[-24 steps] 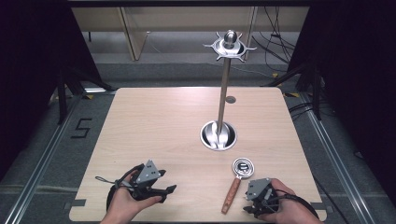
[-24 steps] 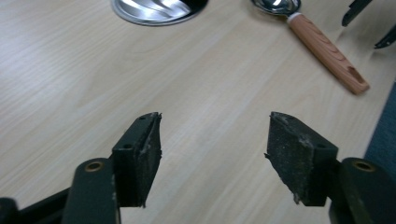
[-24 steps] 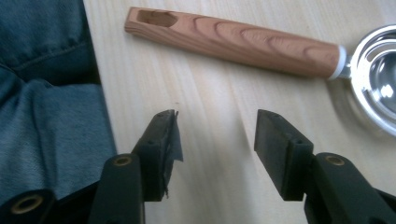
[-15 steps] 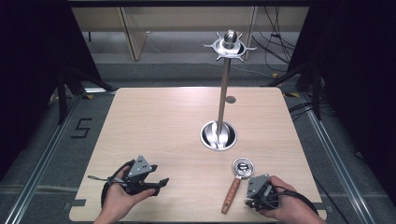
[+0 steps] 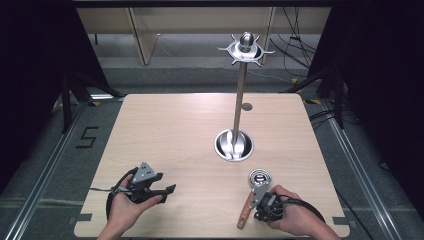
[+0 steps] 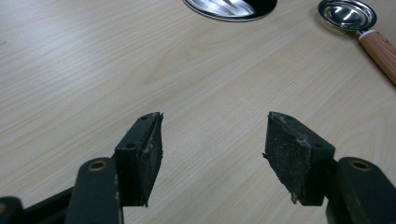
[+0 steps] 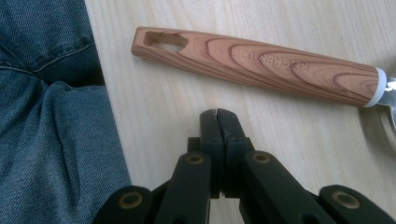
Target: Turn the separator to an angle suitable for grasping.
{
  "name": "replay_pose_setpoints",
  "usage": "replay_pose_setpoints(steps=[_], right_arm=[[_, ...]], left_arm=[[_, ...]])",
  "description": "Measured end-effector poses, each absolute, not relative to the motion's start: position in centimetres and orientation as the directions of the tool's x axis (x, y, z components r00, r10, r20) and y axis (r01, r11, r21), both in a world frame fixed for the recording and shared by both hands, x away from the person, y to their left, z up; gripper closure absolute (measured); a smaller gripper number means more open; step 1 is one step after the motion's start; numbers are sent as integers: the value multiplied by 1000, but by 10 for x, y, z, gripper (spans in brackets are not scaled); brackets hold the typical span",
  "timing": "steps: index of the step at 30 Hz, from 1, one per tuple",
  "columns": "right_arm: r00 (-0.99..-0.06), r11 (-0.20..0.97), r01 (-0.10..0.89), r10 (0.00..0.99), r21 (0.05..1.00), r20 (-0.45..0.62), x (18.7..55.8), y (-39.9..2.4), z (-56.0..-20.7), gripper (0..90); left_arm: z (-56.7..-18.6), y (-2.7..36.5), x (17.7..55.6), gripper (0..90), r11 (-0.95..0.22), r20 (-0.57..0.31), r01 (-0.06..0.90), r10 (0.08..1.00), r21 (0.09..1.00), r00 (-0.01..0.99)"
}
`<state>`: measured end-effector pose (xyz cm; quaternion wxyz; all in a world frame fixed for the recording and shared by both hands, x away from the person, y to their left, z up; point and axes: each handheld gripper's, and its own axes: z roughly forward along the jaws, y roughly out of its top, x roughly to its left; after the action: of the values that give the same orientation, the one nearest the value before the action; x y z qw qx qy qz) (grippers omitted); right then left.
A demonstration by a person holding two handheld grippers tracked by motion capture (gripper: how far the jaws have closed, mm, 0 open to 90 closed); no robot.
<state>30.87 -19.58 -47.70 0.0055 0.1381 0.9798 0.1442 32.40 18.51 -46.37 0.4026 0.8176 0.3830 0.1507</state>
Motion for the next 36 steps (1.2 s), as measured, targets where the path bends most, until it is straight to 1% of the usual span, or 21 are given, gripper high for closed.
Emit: replay_pose_setpoints(steps=[7, 9, 10, 11, 12, 15, 16, 19, 22, 25, 26, 27, 28, 29, 30, 31, 32, 33, 34, 35, 36], right_arm=[[-968, 929, 247, 248, 276, 34, 316, -183, -478, 900], [-965, 924, 260, 260, 279, 35, 316, -181, -478, 900], [-966, 924, 256, 256, 283, 36, 317, -179, -478, 900], [-964, 920, 261, 261, 293, 38, 320, -176, -478, 900], [-967, 921, 252, 252, 296, 39, 322, -175, -479, 900], [-967, 918, 251, 251, 307, 40, 325, -171, -478, 900], [-962, 916, 272, 266, 296, 61, 325, -169, -477, 900], [-966, 912, 252, 258, 323, 25, 330, -165, -477, 900], [-966, 914, 253, 258, 317, 29, 332, -162, -478, 900], [-974, 926, 220, 226, 307, 15, 334, -156, -475, 895], [-981, 933, 190, 196, 307, 12, 335, -154, -473, 870], [-977, 930, 195, 211, 311, -17, 333, -153, -468, 834], [-981, 932, 174, 192, 317, -26, 334, -152, -465, 800], [-981, 932, 174, 192, 317, -26, 334, -152, -465, 800], [-988, 942, 112, 139, 316, -64, 337, -152, -457, 717], [-988, 942, 112, 139, 316, -64, 337, -152, -457, 717], [-986, 961, 82, 116, 263, -118, 340, -152, -452, 662], [-986, 961, 82, 116, 263, -118, 340, -152, -452, 662], [-986, 967, -48, -6, 249, -167, 350, -151, -454, 617], [-981, 969, -84, -40, 231, -188, 353, -151, -454, 602], [-981, 969, -84, -40, 231, -188, 353, -151, -454, 602]], left_arm=[[-464, 187, 325, 362, -361, -77, 514, 758, 779, 648], [-464, 187, 325, 362, -369, -67, 511, 758, 776, 649], [-466, 186, 325, 362, -341, -90, 523, 767, 781, 635], [-465, 188, 327, 362, -367, -65, 511, 761, 777, 646], [-466, 186, 326, 362, -345, -81, 514, 766, 786, 638], [-465, 188, 327, 362, -369, -65, 512, 761, 776, 646], [-465, 188, 327, 362, -369, -64, 512, 761, 776, 646], [-465, 188, 327, 362, -367, -66, 515, 763, 775, 643], [-465, 189, 328, 362, -369, -71, 517, 759, 772, 647], [-465, 189, 328, 361, -371, -67, 521, 763, 769, 643], [-465, 189, 328, 361, -371, -67, 521, 763, 769, 643], [-466, 189, 327, 361, -352, -79, 516, 764, 781, 640], [-466, 189, 327, 361, -352, -79, 516, 764, 781, 640], [-466, 189, 328, 361, -354, -79, 518, 763, 779, 641], [-466, 189, 328, 361, -363, -68, 517, 766, 775, 640], [-466, 189, 328, 361, -363, -68, 517, 766, 775, 640], [-467, 189, 328, 361, -364, -72, 518, 762, 774, 644], [-467, 189, 328, 361, -364, -72, 518, 762, 774, 644], [-466, 189, 328, 361, -364, -72, 519, 762, 774, 643], [-466, 189, 327, 361, -365, -71, 519, 763, 773, 642], [-466, 189, 327, 361, -365, -71, 519, 763, 773, 642]])
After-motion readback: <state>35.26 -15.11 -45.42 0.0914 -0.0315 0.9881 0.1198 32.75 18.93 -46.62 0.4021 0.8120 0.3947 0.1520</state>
